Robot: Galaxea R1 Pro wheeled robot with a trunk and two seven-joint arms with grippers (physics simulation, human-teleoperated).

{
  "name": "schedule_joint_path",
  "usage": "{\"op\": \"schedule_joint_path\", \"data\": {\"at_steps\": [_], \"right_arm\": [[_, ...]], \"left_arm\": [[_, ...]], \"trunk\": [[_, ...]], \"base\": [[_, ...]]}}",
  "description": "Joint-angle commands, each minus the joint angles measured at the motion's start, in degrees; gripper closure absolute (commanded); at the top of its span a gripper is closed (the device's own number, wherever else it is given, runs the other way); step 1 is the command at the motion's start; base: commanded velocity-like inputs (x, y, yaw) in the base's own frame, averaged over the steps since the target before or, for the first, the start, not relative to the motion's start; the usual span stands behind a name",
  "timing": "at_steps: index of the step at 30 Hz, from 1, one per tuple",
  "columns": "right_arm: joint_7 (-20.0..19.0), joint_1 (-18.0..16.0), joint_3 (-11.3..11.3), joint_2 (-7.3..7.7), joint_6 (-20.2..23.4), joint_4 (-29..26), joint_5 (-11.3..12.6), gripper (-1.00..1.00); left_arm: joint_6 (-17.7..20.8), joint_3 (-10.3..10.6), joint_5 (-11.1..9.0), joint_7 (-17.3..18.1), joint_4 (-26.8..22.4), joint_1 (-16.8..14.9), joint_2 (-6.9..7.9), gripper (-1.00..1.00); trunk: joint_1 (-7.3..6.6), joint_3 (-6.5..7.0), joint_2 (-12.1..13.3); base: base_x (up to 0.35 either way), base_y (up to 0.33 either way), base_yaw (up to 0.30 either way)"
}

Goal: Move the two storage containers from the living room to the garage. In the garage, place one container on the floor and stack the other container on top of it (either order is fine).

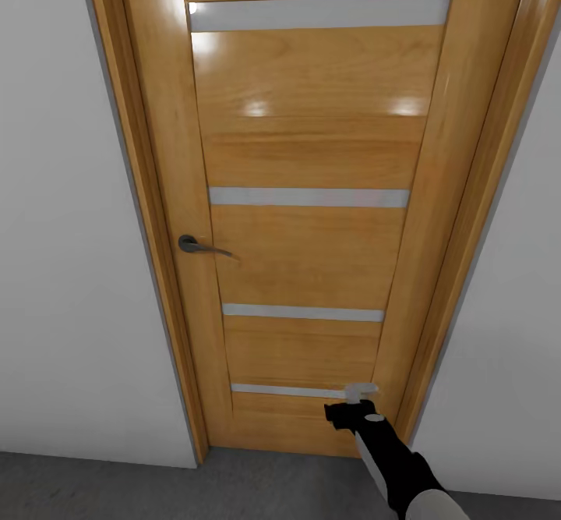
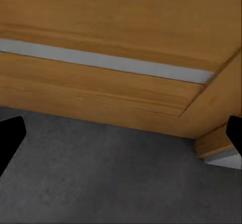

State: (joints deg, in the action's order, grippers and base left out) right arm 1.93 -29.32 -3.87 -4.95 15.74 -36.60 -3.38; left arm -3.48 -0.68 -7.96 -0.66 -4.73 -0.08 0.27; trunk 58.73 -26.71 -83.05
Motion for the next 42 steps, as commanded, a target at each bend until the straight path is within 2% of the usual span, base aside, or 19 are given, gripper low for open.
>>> {"op": "schedule_joint_path", "data": {"at_steps": [1, 3, 4, 6, 7, 12, 17, 20, 23, 26, 32, 42], "right_arm": [[0.2, -1.2, -0.2, -1.04, 0.6, 1.0, -1.2, -1.00], [0.2, -2.2, -0.2, -2.20, 0.7, 2.1, -2.6, -1.00], [0.2, -3.2, -0.2, -3.50, 0.7, 3.2, -4.2, -1.00], [0.2, -3.9, -0.2, -4.73, 0.8, 4.0, -6.1, -1.00], [0.3, -4.3, -0.2, -5.04, 0.8, 4.4, -7.8, -1.00], [0.2, -5.0, -0.1, -5.04, 0.8, 3.8, -10.9, -1.00], [-0.2, -5.1, -1.2, -5.04, 0.4, 1.3, -11.5, -1.00], [-0.3, -5.1, -3.3, -5.04, -0.2, 0.6, -11.6, -1.00], [-0.1, -5.1, -6.6, -5.04, -1.1, 0.4, -11.6, -1.00], [0.0, -5.1, -8.5, -5.04, -1.5, 0.3, -11.4, -1.00], [0.1, -5.1, -9.7, -5.04, -1.7, 0.2, -11.2, -1.00], [0.1, -5.1, -9.8, -5.04, -1.8, 0.2, -11.2, -1.00]], "left_arm": [[-0.1, 0.0, -0.4, 0.0, 0.0, 0.0, -0.01, -1.00], [-0.1, 0.0, -0.4, 0.0, 0.0, 0.0, -0.02, -1.00], [-0.1, 0.0, -0.4, 0.0, 0.0, 0.0, -0.02, -1.00], [-0.1, 0.0, -0.4, 0.0, 0.0, 0.0, -0.04, -1.00], [-0.1, 0.0, -0.4, 0.0, 0.0, 0.0, -0.05, -1.00], [-0.1, 0.0, -0.4, 0.0, 0.0, 0.0, -0.04, -1.00], [-0.1, 0.0, -0.3, 0.0, 0.0, 0.0, -0.07, -1.00], [-0.1, 0.0, -0.3, 0.0, 0.0, 0.0, -0.03, -1.00], [-0.1, 0.0, -0.3, 0.0, -0.1, 0.0, -0.01, -1.00], [-0.1, 0.0, -0.3, 0.0, -0.1, 0.0, -0.01, -1.00], [-0.1, 0.0, -0.3, 0.0, -0.1, 0.0, -0.01, -1.00], [-0.1, 0.0, -0.3, 0.0, -0.1, 0.0, 0.00, -1.00]], "trunk": [[0.00, -0.06, 0.0], [0.00, -0.06, 0.0], [0.00, -0.06, 0.0], [0.00, -0.06, 0.0], [0.00, -0.06, 0.0], [0.00, -0.06, 0.0], [0.00, -0.06, 0.0], [0.00, -0.06, 0.0], [0.00, -0.06, 0.0], [0.00, -0.06, 0.0], [0.00, -0.06, 0.0], [0.00, -0.06, 0.0]], "base": [[0.000, 0.000, 0.000], [0.000, 0.000, 0.000], [0.000, 0.000, 0.000], [0.000, 0.000, 0.000], [0.000, 0.000, 0.000], [0.000, 0.000, 0.000], [0.000, 0.000, 0.000], [0.000, 0.000, 0.000], [0.000, 0.000, 0.000], [0.000, 0.000, 0.000], [0.000, 0.000, 0.000], [0.000, 0.000, 0.000]]}}
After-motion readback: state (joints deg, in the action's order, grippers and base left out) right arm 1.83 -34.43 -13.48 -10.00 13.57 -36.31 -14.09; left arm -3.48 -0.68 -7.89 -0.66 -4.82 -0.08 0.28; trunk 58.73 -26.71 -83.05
